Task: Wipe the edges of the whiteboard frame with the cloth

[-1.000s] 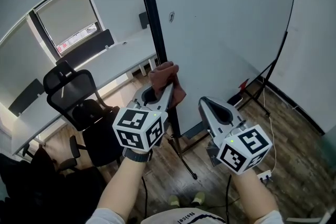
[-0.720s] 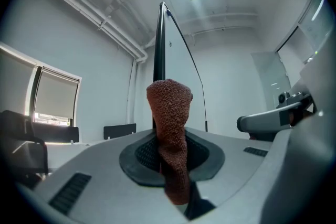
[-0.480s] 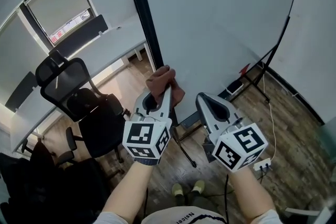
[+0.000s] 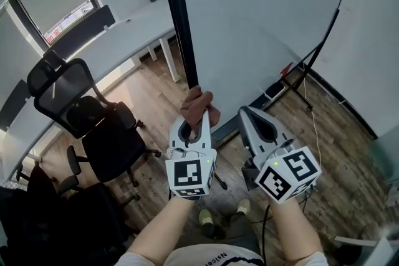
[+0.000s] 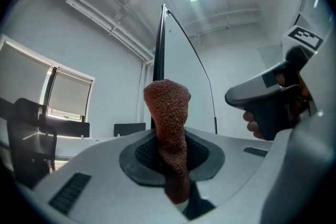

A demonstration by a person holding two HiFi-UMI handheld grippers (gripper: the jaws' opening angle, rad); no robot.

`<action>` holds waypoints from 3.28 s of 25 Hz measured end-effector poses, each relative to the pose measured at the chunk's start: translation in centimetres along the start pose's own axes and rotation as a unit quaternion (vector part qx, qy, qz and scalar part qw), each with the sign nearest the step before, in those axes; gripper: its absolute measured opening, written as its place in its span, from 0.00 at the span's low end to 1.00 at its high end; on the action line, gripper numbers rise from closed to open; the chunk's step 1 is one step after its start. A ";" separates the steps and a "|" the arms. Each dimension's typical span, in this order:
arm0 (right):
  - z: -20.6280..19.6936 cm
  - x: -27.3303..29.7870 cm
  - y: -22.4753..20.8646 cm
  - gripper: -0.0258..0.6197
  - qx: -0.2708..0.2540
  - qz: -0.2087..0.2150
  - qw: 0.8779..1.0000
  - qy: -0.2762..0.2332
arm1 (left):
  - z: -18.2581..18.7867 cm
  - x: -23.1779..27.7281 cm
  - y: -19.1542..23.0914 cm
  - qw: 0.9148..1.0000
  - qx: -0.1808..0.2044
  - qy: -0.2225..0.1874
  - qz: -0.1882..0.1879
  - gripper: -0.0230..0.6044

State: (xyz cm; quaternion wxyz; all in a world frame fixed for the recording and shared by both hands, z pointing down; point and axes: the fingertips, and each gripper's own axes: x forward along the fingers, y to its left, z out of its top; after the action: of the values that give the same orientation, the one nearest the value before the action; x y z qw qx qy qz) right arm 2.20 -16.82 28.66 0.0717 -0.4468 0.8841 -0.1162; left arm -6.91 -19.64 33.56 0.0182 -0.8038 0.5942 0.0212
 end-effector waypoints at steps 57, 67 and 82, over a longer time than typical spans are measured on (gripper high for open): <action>-22.2 3.1 -10.1 0.05 0.074 0.013 0.993 0.089 | -37.8 -0.7 0.1 0.960 -0.137 0.216 0.113 0.14; -24.0 3.0 -10.2 0.05 0.070 0.014 0.992 0.101 | -40.7 -1.1 -0.7 0.961 -0.111 0.234 0.093 0.14; -23.2 0.4 -8.4 0.05 0.067 -0.001 0.991 0.115 | -35.2 -4.0 -3.4 0.971 -0.082 0.225 0.027 0.14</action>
State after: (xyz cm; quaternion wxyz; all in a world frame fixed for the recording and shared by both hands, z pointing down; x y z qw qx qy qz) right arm 3.09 -18.64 53.27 -0.0010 -0.4252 0.8763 -0.2264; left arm -4.37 -16.75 68.97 -0.1823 -0.7701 0.6012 -0.1108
